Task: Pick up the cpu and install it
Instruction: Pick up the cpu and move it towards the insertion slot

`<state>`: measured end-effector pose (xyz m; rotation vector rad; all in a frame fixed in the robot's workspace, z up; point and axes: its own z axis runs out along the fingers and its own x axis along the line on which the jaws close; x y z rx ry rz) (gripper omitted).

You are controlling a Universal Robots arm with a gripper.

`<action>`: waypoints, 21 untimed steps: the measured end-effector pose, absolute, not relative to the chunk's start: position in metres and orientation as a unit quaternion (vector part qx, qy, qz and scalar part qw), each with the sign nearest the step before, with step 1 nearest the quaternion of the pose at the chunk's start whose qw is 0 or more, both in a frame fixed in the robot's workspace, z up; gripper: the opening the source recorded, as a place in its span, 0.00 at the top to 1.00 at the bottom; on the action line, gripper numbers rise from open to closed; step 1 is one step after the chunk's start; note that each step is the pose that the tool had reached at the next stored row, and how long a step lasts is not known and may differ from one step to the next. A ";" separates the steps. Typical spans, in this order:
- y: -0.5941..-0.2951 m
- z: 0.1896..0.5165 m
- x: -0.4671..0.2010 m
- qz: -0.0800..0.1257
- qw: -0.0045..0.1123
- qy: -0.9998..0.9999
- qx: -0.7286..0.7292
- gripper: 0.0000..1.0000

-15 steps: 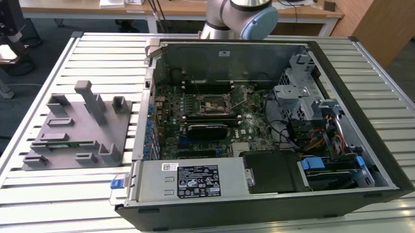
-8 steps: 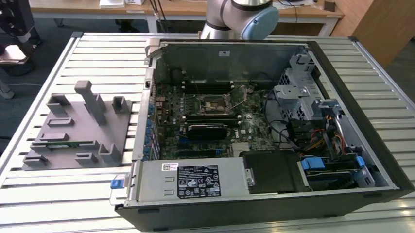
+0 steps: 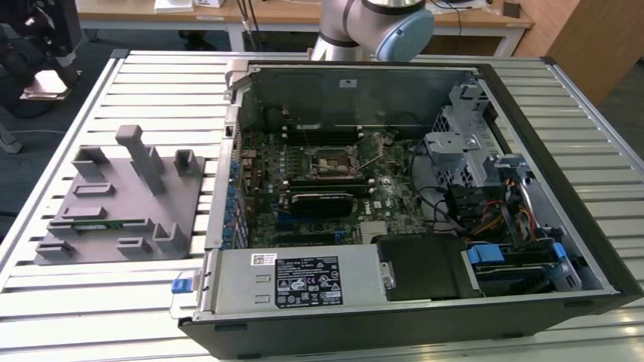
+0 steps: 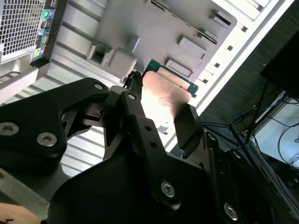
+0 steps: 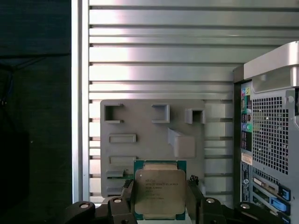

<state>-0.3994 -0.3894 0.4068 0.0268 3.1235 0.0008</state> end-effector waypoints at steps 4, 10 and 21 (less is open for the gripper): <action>-0.389 0.406 -0.387 0.000 0.009 1.000 0.009 0.47; -0.389 0.406 -0.366 0.000 0.009 1.000 0.009 0.47; -0.389 0.405 -0.324 0.000 0.009 1.000 0.009 0.47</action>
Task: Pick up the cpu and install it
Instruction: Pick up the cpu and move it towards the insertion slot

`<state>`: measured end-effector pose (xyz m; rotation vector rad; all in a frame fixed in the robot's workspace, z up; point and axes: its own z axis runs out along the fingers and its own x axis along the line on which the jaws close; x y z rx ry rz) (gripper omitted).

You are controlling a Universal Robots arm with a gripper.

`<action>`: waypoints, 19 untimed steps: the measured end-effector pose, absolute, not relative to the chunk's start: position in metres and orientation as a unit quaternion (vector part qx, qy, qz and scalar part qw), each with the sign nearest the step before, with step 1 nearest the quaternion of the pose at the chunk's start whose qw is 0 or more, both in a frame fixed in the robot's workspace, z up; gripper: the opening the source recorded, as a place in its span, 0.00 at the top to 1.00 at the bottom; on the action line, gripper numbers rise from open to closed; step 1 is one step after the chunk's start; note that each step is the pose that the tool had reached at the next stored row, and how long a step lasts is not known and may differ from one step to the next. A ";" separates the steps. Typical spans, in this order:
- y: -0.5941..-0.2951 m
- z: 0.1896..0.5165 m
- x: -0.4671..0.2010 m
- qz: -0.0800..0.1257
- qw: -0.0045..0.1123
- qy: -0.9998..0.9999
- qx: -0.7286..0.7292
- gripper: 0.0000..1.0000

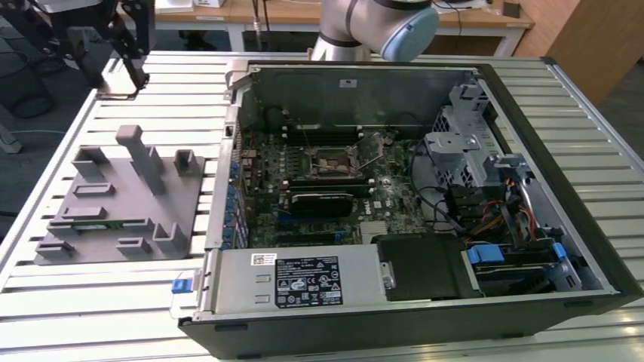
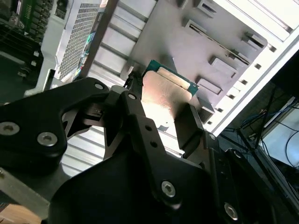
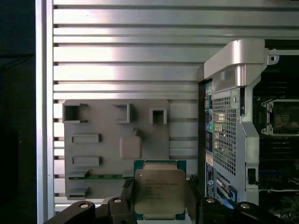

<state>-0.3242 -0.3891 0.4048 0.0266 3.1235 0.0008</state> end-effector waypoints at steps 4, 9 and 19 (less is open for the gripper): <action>-0.389 0.404 -0.309 0.000 0.009 1.000 0.009 0.47; -0.389 0.404 -0.289 0.000 0.009 1.000 0.009 0.47; -0.389 0.403 -0.251 0.000 0.009 1.000 0.009 0.47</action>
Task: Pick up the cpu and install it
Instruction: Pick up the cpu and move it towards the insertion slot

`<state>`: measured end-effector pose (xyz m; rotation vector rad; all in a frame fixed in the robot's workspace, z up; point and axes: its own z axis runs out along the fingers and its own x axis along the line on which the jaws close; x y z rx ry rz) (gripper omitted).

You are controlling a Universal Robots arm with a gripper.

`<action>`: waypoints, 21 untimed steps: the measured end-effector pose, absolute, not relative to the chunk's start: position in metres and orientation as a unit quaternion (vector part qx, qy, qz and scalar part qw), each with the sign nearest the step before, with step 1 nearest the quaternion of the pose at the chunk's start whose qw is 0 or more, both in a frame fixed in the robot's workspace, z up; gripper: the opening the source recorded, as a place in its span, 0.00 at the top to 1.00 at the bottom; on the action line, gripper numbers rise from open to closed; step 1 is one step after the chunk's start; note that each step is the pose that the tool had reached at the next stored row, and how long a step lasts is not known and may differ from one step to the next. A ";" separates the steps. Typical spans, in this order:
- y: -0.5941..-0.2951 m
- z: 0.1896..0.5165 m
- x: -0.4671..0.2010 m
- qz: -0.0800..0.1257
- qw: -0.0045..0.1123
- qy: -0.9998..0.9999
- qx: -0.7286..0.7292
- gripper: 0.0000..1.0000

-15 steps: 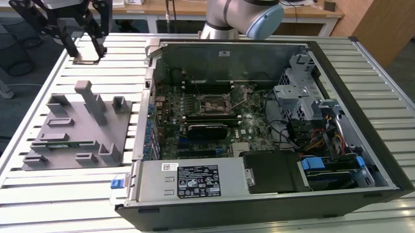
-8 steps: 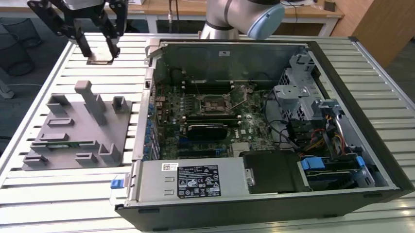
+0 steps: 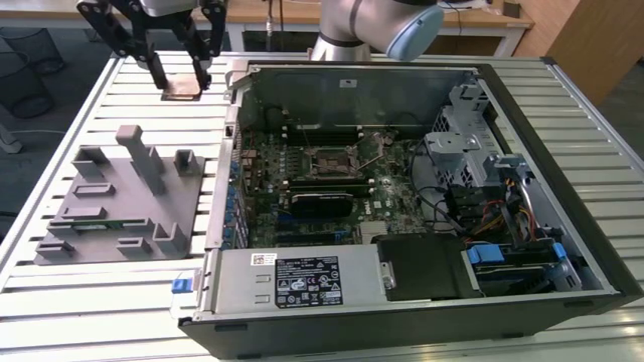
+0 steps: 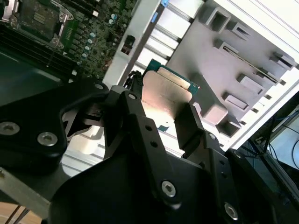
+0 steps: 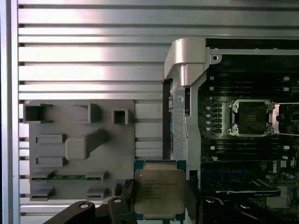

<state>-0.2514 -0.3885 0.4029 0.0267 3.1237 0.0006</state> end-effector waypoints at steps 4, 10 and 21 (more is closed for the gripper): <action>-0.388 0.402 -0.236 0.000 0.009 1.000 0.009 0.47; -0.388 0.402 -0.212 0.000 0.009 1.000 0.009 0.47; -0.388 0.401 -0.169 0.000 0.009 1.000 0.009 0.47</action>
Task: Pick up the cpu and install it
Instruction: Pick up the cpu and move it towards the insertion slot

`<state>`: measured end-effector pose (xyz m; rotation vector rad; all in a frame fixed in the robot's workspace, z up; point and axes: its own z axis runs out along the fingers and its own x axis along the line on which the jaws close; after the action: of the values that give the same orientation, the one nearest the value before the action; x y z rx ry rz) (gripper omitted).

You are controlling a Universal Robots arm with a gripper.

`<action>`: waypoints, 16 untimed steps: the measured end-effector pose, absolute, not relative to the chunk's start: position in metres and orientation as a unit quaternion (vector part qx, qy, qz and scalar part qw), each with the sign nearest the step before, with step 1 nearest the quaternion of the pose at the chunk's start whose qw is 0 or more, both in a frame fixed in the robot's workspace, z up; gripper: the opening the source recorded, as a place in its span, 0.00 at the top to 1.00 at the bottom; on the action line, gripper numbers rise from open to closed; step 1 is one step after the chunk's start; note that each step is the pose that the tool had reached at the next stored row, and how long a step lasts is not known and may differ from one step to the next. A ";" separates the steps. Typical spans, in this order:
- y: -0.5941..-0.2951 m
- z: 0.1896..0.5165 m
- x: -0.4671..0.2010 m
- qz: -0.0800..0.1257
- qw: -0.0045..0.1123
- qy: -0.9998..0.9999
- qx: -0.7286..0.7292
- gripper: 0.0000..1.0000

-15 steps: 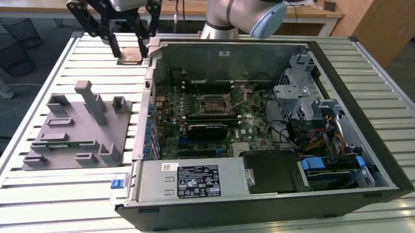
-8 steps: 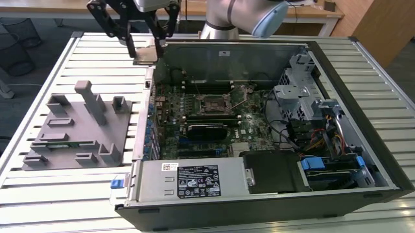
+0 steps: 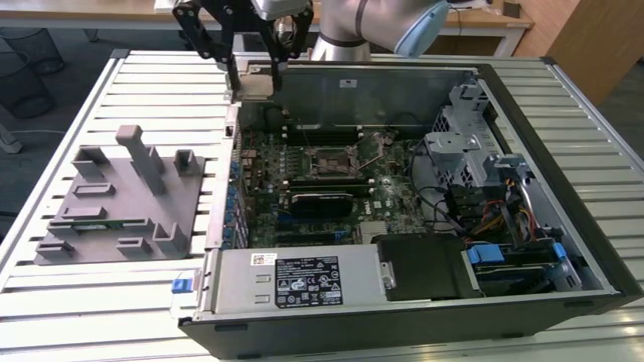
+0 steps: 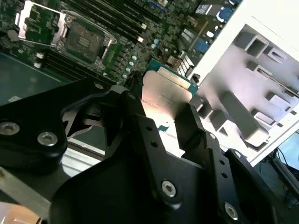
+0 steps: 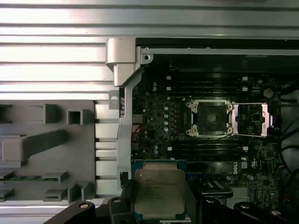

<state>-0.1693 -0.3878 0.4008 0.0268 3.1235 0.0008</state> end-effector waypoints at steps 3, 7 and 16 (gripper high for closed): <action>-0.388 0.401 -0.161 0.000 0.009 1.000 0.009 0.47; -0.387 0.400 -0.149 0.000 0.009 1.000 0.009 0.47; -0.387 0.399 -0.119 0.000 0.009 1.000 0.009 0.47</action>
<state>-0.1189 -0.3870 0.3986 0.0269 3.1236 0.0008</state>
